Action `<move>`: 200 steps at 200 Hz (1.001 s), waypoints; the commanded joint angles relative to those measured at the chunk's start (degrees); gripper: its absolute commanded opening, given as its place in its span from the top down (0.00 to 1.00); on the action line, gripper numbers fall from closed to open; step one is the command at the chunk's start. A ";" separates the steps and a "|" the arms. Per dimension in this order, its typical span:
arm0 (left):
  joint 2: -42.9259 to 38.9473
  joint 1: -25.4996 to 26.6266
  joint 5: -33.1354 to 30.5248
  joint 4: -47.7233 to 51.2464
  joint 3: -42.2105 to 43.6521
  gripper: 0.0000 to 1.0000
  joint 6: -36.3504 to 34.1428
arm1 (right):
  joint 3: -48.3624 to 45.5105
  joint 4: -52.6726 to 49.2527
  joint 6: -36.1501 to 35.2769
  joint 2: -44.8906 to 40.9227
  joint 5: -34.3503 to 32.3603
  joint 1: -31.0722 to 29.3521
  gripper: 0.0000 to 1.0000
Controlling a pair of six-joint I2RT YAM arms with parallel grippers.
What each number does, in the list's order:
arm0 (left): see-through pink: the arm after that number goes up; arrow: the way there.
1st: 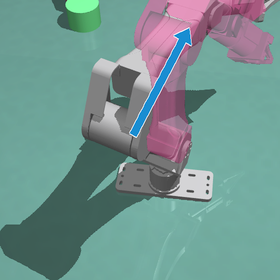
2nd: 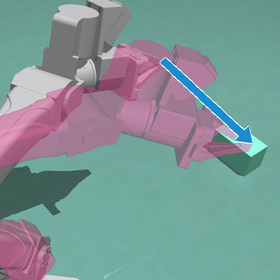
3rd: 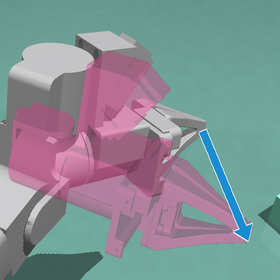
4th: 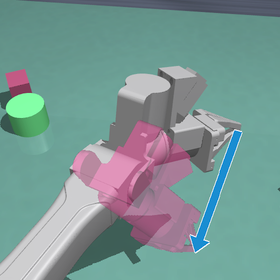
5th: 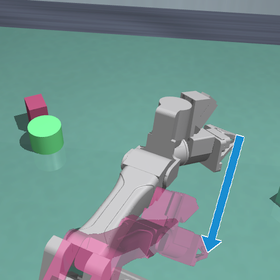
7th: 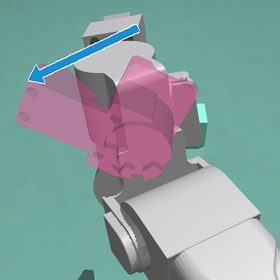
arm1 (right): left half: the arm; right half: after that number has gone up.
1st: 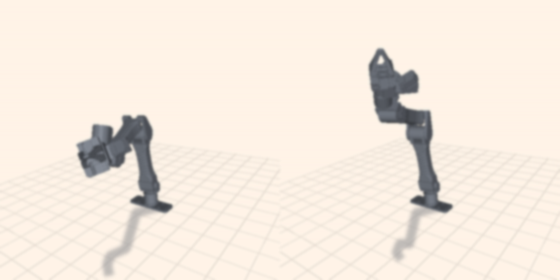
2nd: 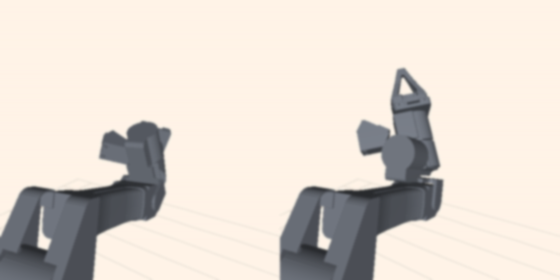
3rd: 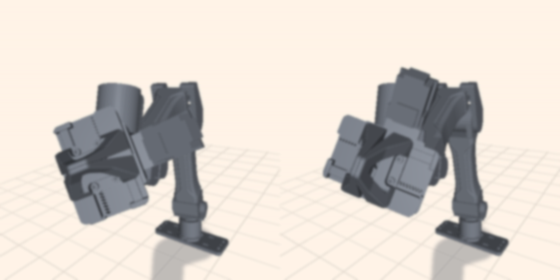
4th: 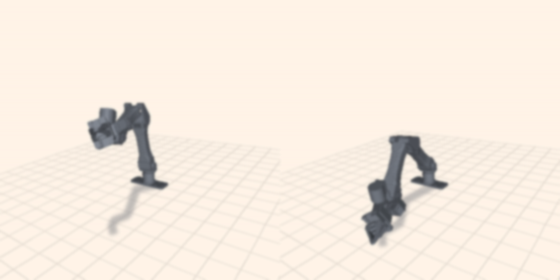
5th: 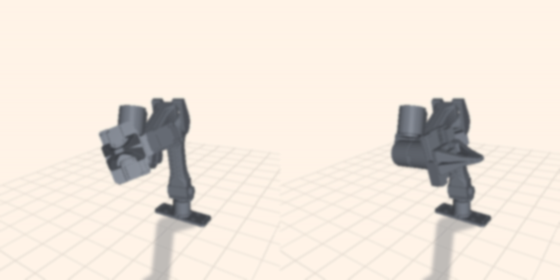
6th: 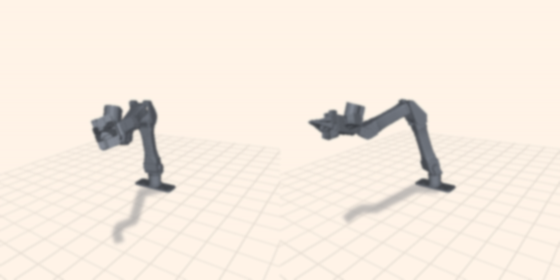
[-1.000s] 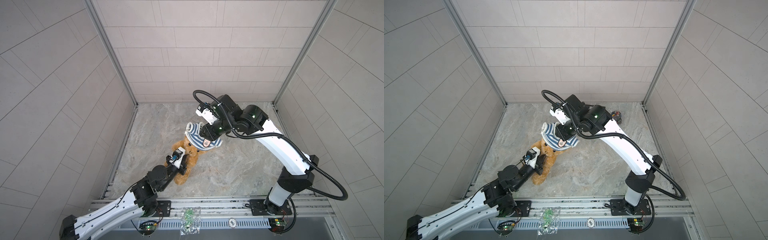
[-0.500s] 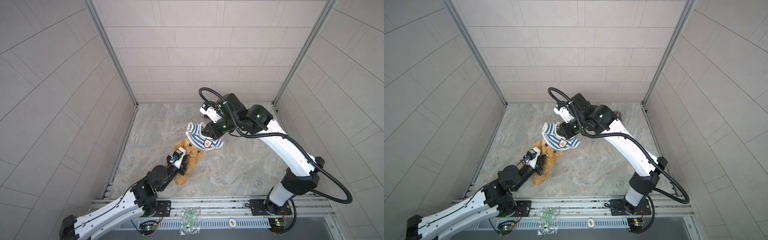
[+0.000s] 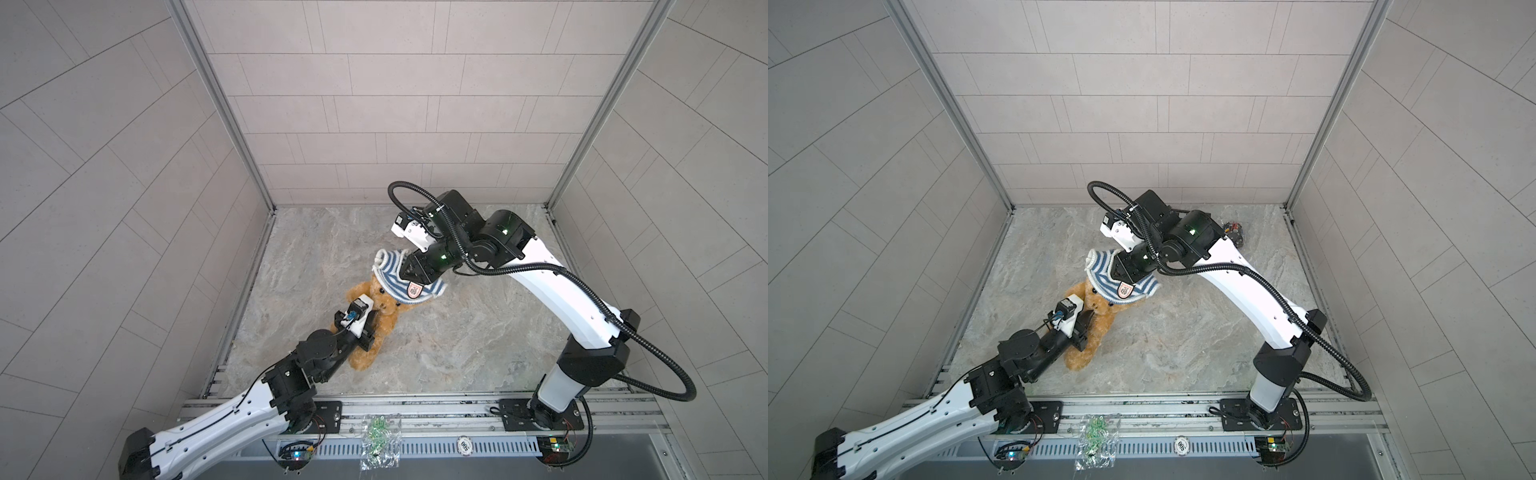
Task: Dress the teddy bear
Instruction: 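Draw the sweater down over the bear's head toward the left gripper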
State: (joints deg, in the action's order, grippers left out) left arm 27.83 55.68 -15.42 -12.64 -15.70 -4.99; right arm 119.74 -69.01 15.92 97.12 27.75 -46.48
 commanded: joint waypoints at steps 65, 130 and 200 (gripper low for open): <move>-0.15 0.22 0.44 -3.99 -2.22 1.00 -1.04 | -2.47 -2.44 -2.64 -0.50 2.72 0.38 0.71; -0.07 0.22 0.92 -3.79 -2.01 1.00 -0.99 | -7.55 7.54 4.20 -5.08 5.46 3.83 0.71; 0.11 0.22 1.84 -3.27 -2.20 1.00 -0.89 | -10.44 7.79 3.56 -5.24 4.15 3.76 0.73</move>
State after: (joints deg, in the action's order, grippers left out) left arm 28.34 55.68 -14.28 -12.21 -15.73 -5.87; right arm 109.78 -61.41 19.57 93.12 32.08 -42.48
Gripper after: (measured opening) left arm 0.117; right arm 0.274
